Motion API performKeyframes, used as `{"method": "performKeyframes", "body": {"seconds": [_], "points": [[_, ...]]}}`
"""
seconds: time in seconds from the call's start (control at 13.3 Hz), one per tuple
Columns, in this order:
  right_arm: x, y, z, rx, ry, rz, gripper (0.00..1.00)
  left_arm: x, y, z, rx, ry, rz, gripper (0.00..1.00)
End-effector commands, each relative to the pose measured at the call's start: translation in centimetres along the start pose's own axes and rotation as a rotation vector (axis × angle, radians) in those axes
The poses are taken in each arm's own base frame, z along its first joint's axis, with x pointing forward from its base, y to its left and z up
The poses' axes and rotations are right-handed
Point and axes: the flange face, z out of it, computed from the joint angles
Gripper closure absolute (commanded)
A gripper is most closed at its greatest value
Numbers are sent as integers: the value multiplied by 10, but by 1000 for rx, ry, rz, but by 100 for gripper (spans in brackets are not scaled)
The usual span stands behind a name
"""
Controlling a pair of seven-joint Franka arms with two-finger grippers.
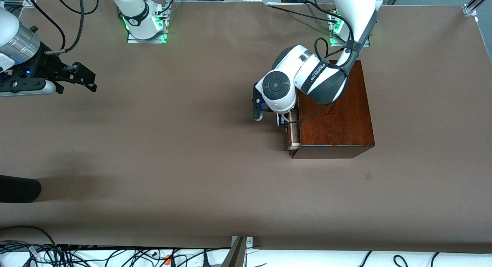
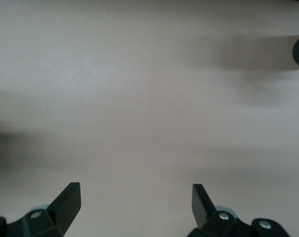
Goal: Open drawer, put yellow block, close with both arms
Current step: 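Press the drawer fully shut with the left gripper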
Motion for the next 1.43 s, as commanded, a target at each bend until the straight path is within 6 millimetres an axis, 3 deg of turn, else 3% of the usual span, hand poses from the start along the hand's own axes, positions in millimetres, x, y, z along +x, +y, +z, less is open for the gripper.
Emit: {"method": "performKeyframes", "body": {"seconds": [0.0,1.36], "points": [[3,1,-4,-12,10,-1,0,-19,-1,-7,16,-69,6,0],[4,5,-4,-12,13,5,0,-34,-8,-8,48,-144,-13,0]]}}
